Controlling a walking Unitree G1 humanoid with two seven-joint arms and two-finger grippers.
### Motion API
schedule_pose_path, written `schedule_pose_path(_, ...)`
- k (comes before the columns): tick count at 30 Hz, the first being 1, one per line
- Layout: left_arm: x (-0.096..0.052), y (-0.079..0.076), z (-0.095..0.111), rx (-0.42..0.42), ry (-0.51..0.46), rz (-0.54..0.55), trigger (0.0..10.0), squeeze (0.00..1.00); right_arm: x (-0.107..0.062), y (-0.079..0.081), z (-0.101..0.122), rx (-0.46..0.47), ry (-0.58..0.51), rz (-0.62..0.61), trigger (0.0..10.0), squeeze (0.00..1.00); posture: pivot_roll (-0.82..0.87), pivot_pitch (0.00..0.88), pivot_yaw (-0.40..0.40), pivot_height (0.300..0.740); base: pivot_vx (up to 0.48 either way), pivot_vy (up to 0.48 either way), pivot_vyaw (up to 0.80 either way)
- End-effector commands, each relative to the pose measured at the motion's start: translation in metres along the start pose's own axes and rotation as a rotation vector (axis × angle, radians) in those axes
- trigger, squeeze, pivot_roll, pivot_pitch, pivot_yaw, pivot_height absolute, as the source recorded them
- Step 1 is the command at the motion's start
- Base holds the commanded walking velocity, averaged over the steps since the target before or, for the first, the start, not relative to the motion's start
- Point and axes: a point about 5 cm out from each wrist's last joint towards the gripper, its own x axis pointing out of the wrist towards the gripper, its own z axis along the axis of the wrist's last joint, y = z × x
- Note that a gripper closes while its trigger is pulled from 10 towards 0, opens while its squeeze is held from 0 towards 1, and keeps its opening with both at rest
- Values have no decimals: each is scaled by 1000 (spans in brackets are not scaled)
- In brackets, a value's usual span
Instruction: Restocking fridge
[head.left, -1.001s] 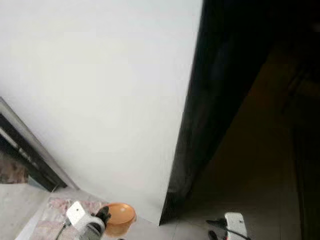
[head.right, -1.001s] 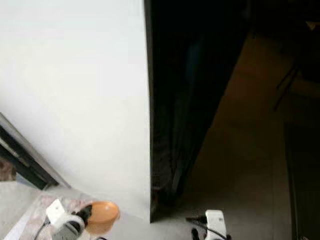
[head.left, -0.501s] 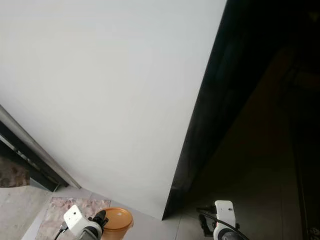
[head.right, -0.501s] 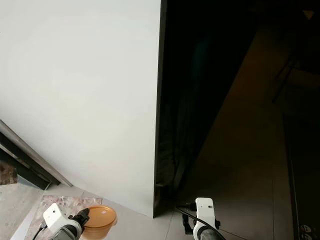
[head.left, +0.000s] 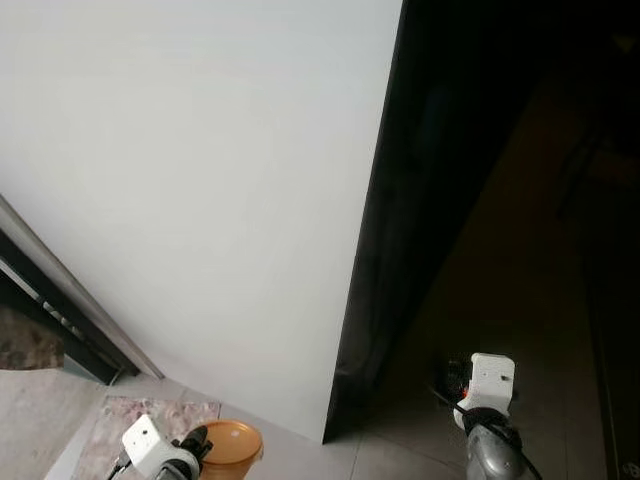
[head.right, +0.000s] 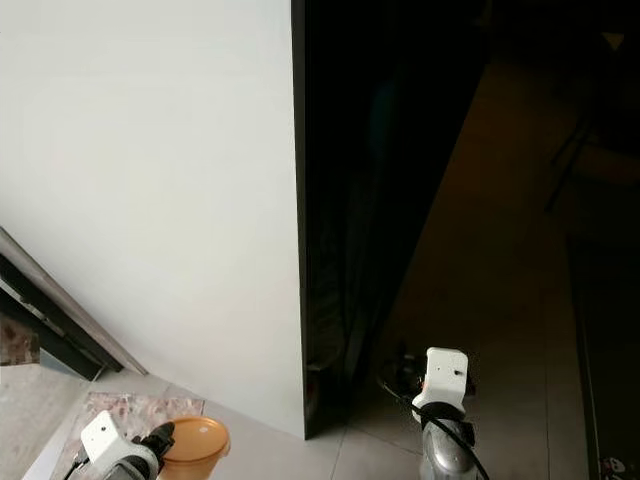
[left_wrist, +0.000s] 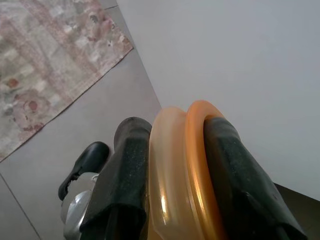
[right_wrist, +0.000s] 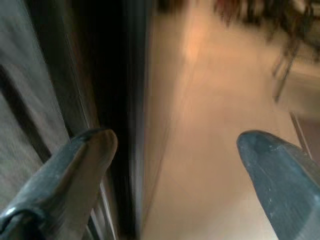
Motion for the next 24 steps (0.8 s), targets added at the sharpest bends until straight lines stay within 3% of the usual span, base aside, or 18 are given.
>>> schedule_pose_path(1,-2,8,-5,8,16,23,10000,0,-1,4,6,-20,-28,24,10000,0,26,15,-14,740,0,0,0)
schedule_pose_path(10,-3,8,-8,6,22,25,10000,0,-1,23,32,-20,-97,138,10000,0,15,11,-20,740,0,0,0)
schedule_pose_path(13,-2,7,-6,2,17,24,10000,0,9,21,39,2,-103,107,10000,4,10,35,-20,740,0,0,0)
schedule_pose_path(14,-2,6,-5,2,15,24,10000,0,17,19,43,10,-98,90,10000,824,11,48,-20,740,0,0,0)
schedule_pose_path(15,-2,6,-4,0,13,25,10000,0,19,19,45,6,-98,87,10000,824,11,48,-20,740,0,0,0)
schedule_pose_path(16,-2,6,-4,-1,12,25,10000,0,22,18,46,6,-97,83,10000,1000,11,48,-20,740,0,0,0)
schedule_pose_path(24,-1,7,-1,-5,2,27,10000,0,46,24,59,34,-65,111,10000,1000,13,74,-17,740,0,0,0)
